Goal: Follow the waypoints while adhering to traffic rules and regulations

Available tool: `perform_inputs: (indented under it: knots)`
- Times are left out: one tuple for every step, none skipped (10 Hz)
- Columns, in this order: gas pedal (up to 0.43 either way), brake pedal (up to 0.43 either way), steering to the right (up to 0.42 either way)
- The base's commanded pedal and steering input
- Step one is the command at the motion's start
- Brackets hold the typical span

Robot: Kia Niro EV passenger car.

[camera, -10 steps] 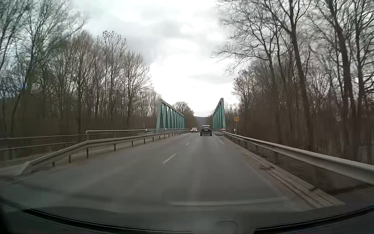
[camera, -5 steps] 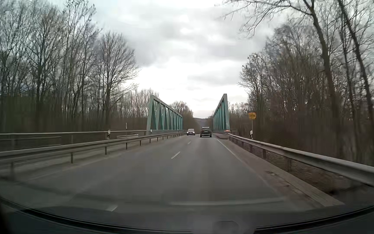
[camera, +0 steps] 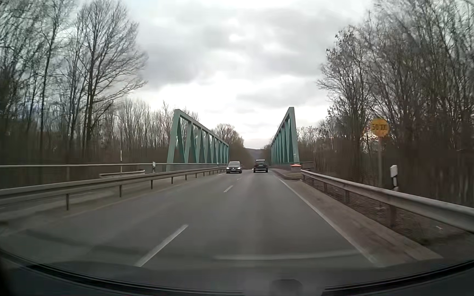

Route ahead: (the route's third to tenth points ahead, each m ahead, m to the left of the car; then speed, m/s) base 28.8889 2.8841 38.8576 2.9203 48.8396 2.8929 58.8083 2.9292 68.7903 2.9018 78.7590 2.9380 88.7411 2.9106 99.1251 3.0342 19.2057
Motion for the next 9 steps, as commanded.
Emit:
perform_inputs:
  knots:
    - [0.197, 0.0, 0.003]
    - [0.197, 0.0, 0.003]
    - [0.197, 0.0, 0.003]
    - [0.197, 0.0, 0.003]
    - [0.197, 0.0, 0.003]
    - [0.197, 0.0, 0.003]
    - [0.197, 0.0, 0.003]
    - [0.197, 0.0, 0.003]
    - [0.22, 0.0, 0.003]
